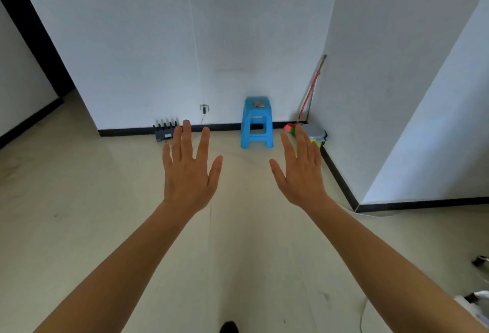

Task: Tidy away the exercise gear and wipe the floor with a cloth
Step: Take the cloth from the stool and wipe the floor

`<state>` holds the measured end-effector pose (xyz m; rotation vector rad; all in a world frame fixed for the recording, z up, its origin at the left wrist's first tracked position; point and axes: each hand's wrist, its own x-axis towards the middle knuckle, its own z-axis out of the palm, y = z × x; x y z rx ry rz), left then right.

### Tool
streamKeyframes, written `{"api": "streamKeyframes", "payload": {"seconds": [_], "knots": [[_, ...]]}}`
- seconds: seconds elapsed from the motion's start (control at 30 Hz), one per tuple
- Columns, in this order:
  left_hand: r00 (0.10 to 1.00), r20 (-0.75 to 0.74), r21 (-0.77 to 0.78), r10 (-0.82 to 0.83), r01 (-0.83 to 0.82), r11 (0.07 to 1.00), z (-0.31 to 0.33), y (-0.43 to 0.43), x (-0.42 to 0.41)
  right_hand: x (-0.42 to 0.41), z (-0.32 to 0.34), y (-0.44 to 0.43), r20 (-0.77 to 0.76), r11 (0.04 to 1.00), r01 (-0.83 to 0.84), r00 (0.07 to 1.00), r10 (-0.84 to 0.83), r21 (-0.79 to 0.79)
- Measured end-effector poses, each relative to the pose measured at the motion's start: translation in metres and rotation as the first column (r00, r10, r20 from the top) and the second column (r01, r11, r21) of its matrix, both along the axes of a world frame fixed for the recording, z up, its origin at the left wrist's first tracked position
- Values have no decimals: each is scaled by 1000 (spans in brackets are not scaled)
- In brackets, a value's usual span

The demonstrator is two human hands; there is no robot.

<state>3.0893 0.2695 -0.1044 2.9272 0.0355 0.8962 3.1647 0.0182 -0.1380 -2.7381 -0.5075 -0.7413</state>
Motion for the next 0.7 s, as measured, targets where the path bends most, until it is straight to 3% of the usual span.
{"api": "streamKeyframes", "payload": {"seconds": [0.23, 0.37, 0.53, 0.7], "knots": [[998, -46, -4, -33, 32, 999, 11, 49, 248, 220, 0, 42, -43, 997, 56, 997, -58, -50], [994, -85, -29, -71, 68, 997, 13, 46, 377, 325, -2, 43, -78, 991, 136, 988, -136, -3], [985, -115, 59, -125, 133, 989, -6, 41, 541, 482, -27, 41, -58, 986, 169, 984, -169, 0], [974, -203, 90, -99, 120, 989, -27, 50, 716, 650, -52, 42, -161, 981, 192, 969, -189, 2]]}}
